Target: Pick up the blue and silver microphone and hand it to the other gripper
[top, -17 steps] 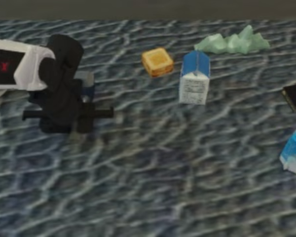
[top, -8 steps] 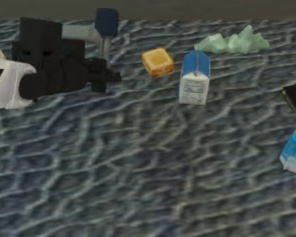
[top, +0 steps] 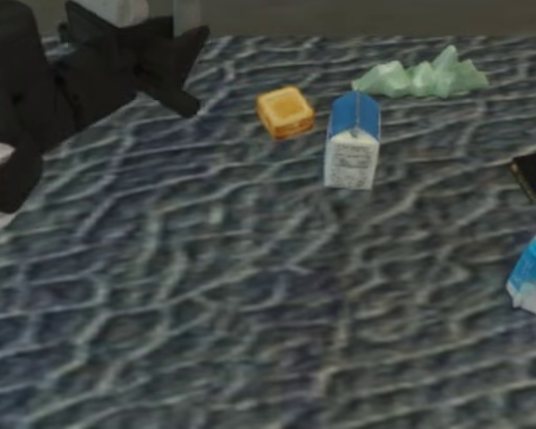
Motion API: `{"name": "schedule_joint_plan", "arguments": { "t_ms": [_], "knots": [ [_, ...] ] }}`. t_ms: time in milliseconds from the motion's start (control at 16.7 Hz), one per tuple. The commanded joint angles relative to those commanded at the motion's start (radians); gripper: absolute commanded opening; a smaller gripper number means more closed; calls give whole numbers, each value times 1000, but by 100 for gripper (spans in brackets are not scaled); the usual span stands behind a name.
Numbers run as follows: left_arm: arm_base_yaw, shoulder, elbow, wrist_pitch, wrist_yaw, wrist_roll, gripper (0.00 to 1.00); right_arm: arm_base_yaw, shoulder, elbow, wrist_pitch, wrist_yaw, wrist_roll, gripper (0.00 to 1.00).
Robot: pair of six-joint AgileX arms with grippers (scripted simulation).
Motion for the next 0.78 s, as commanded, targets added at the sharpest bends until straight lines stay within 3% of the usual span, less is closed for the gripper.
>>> {"name": "schedule_joint_plan", "arguments": {
  "t_ms": [180, 480, 600, 780],
  "knots": [
    [5, -33, -19, 61, 28, 17, 0, 0, 0, 0, 0, 0, 0, 100],
    [-4, -29, -16, 61, 23, 18, 0, 0, 0, 0, 0, 0, 0, 100],
    [-40, -26, -27, 88, -13, 17, 0, 0, 0, 0, 0, 0, 0, 100],
    [-148, -21, -62, 164, -124, 15, 0, 0, 0, 0, 0, 0, 0, 100]
  ]
}}
